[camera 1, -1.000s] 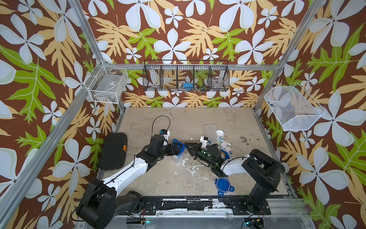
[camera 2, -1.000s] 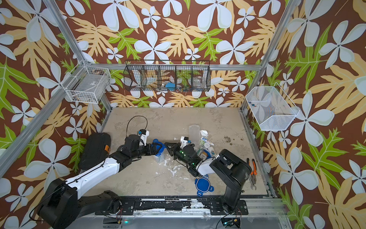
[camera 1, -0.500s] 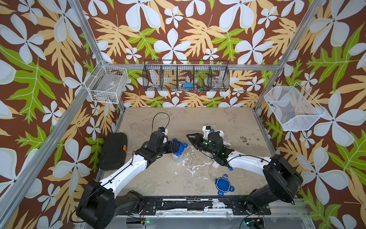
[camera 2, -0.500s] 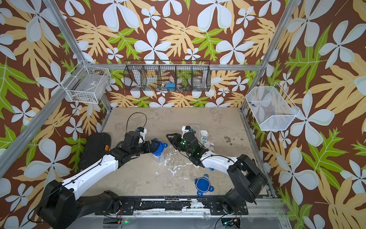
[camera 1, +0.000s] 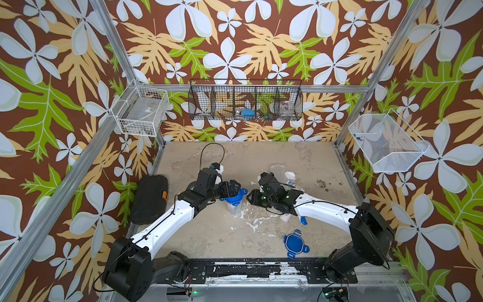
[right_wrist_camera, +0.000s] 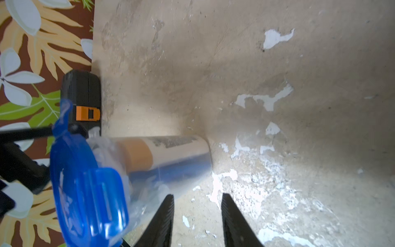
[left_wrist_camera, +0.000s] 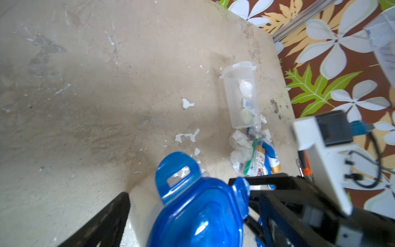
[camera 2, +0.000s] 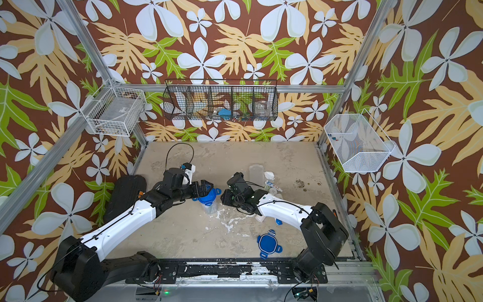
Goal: Take out toiletry kits
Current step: Open the lid of the container.
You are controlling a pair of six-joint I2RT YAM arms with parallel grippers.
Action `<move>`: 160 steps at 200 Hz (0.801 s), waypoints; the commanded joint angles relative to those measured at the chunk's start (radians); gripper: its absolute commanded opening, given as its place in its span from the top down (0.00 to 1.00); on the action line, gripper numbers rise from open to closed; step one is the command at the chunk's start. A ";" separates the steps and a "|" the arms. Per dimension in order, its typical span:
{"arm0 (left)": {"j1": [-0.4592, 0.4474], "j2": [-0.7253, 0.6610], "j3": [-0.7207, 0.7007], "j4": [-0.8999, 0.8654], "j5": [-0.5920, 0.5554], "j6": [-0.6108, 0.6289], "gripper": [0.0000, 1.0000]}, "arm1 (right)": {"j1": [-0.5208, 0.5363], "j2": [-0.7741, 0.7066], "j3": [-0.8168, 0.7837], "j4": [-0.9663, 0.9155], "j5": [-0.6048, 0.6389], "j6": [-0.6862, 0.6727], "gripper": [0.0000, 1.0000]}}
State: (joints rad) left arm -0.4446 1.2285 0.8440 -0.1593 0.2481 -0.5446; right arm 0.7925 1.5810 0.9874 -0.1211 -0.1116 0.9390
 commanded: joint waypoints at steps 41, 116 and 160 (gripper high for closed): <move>0.003 -0.052 -0.053 0.151 0.198 -0.022 0.04 | 0.002 -0.069 -0.056 -0.032 -0.036 -0.005 0.58; 0.002 -0.108 -0.071 0.158 0.231 -0.037 0.04 | 0.012 -0.088 -0.047 -0.017 -0.065 0.024 0.57; 0.002 -0.177 -0.148 0.246 0.334 -0.078 0.04 | 0.011 -0.090 -0.022 -0.072 -0.017 0.015 0.53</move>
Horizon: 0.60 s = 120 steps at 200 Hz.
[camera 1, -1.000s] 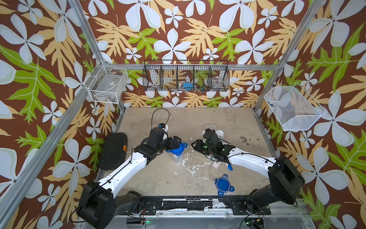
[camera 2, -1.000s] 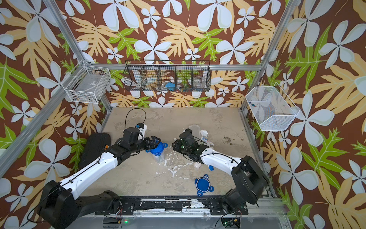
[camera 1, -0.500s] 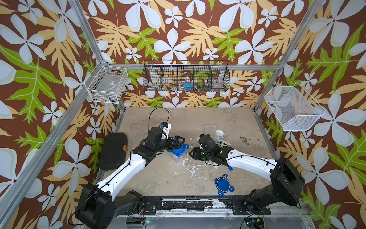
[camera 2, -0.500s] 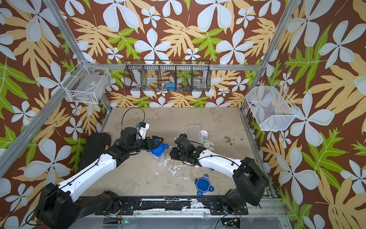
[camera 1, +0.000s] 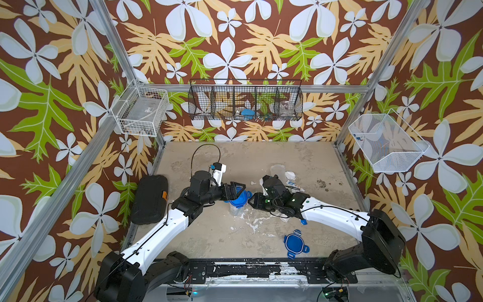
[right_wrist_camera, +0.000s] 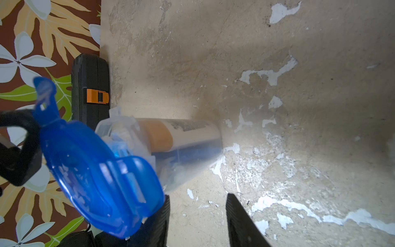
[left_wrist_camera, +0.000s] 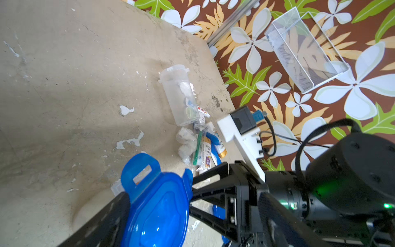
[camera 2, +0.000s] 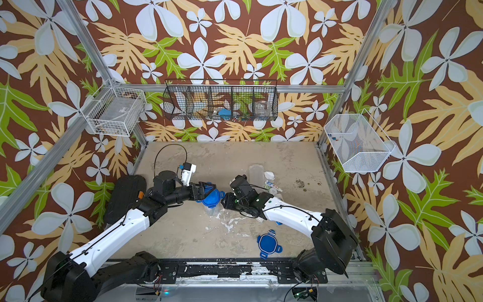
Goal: Take out toiletry kits
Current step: Open the lid of the container, then place the lid at the center of the board.
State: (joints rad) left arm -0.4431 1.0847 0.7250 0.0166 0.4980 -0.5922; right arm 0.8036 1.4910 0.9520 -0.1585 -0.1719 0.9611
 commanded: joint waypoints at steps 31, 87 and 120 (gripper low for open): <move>0.000 -0.079 -0.065 0.107 0.128 -0.050 0.04 | -0.004 -0.030 -0.033 -0.013 0.051 0.008 0.49; -0.002 -0.107 -0.113 0.184 0.188 -0.090 0.04 | -0.004 -0.038 -0.017 -0.043 0.071 0.006 0.45; -0.012 -0.114 -0.131 0.204 0.197 -0.094 0.03 | -0.048 -0.089 -0.072 -0.070 0.090 -0.001 0.44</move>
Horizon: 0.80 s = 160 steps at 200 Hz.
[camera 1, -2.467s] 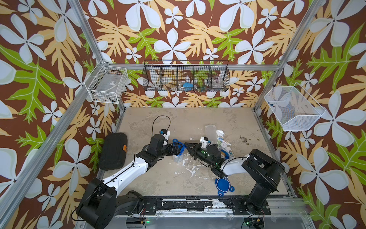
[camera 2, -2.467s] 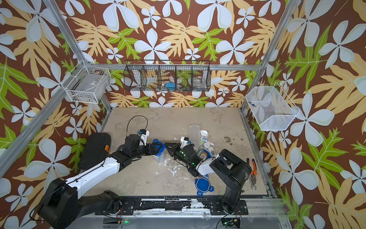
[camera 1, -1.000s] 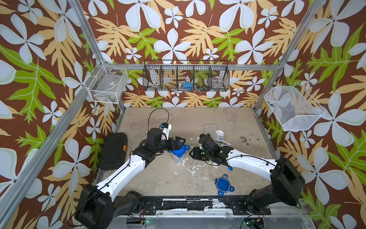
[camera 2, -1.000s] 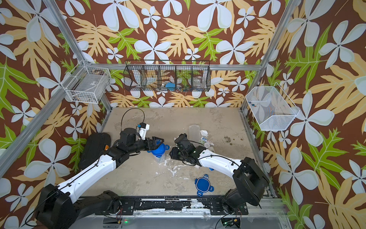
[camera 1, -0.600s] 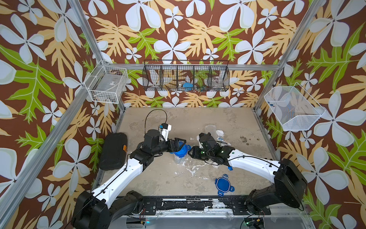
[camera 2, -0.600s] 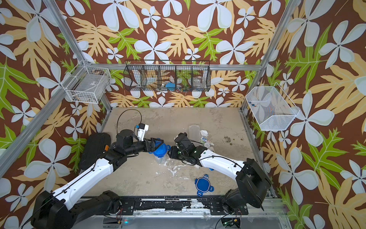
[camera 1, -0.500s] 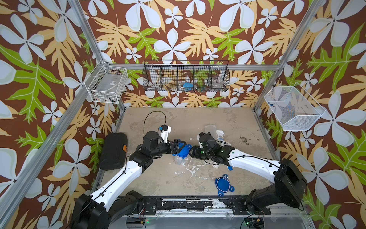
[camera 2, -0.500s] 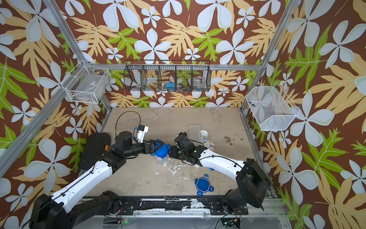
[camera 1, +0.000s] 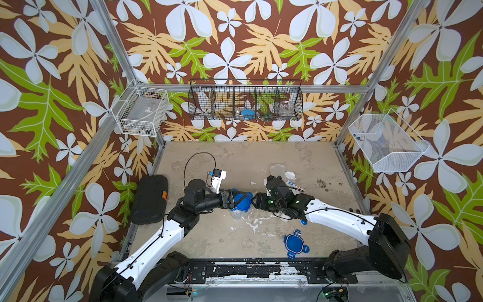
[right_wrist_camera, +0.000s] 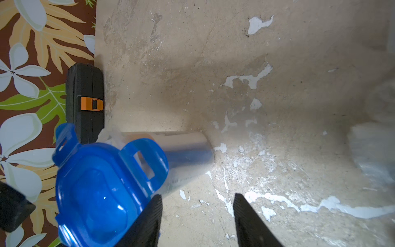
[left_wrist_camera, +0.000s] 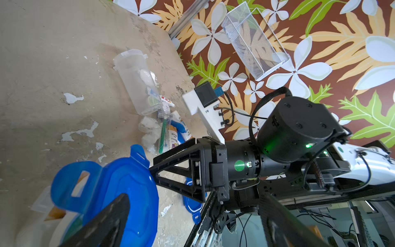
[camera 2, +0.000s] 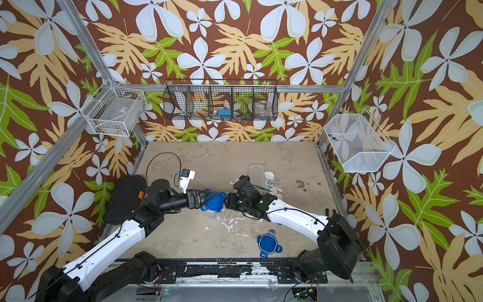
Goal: Take out toiletry kits
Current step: Place the lid at the center of the board, then pick up the container from the center of the board.
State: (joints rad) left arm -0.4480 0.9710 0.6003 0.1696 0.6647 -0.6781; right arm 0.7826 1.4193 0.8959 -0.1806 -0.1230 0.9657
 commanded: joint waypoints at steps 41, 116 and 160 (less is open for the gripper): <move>-0.009 -0.022 0.024 -0.011 -0.067 -0.012 0.03 | -0.074 -0.114 -0.074 -0.155 0.146 -0.074 0.43; 0.041 -0.020 0.044 -0.309 -0.455 -0.067 0.07 | 0.040 -0.308 -0.206 -0.021 0.140 -0.264 0.51; 0.159 0.035 -0.047 -0.150 -0.341 -0.175 0.18 | 0.204 -0.358 -0.269 0.094 0.238 -0.376 0.46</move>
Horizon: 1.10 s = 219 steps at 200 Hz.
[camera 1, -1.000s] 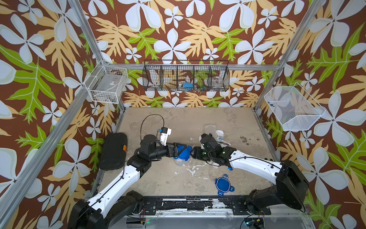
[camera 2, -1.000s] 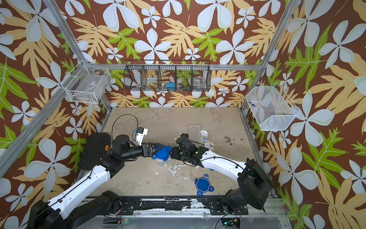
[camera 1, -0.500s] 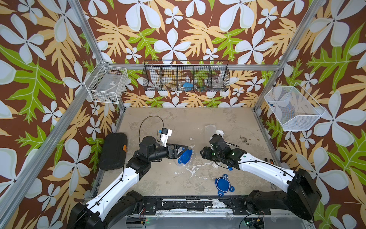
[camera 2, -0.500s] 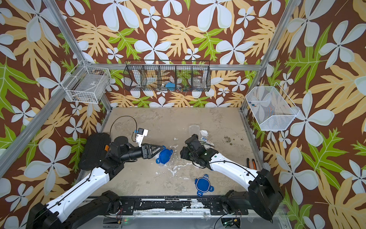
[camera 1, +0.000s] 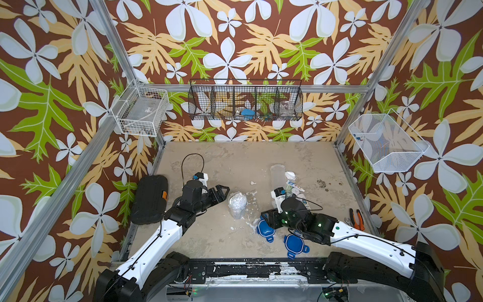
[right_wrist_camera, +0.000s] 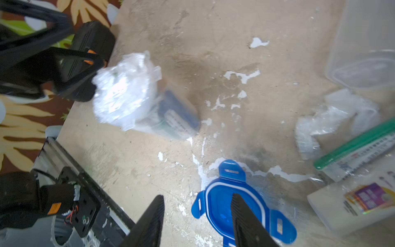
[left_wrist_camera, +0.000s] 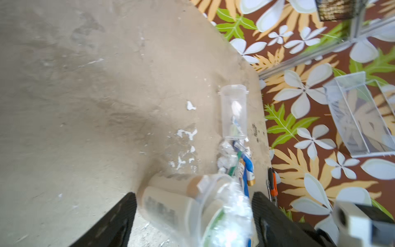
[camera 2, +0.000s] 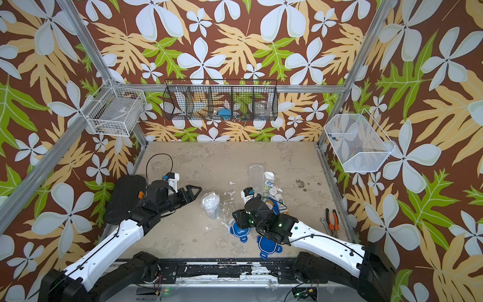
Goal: Take out toiletry kits
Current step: Pick up the container from the center of the board.
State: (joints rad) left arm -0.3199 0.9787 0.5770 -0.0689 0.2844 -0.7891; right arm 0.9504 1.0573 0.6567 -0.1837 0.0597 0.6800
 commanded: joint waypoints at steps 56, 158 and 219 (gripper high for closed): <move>0.034 0.256 -0.081 0.275 0.119 -0.065 0.33 | 0.140 0.141 -0.180 0.689 0.089 -0.381 0.38; 0.033 0.465 -0.109 0.431 0.304 -0.073 0.34 | 0.137 0.553 0.046 0.869 0.150 -0.527 0.33; 0.028 0.446 -0.127 0.437 0.371 -0.035 0.33 | 0.134 0.661 0.107 0.844 0.066 -0.525 0.33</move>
State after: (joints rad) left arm -0.2852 1.4330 0.4480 0.2646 0.5312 -0.8577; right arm 1.0798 1.6886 0.7498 0.6895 0.2947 0.1493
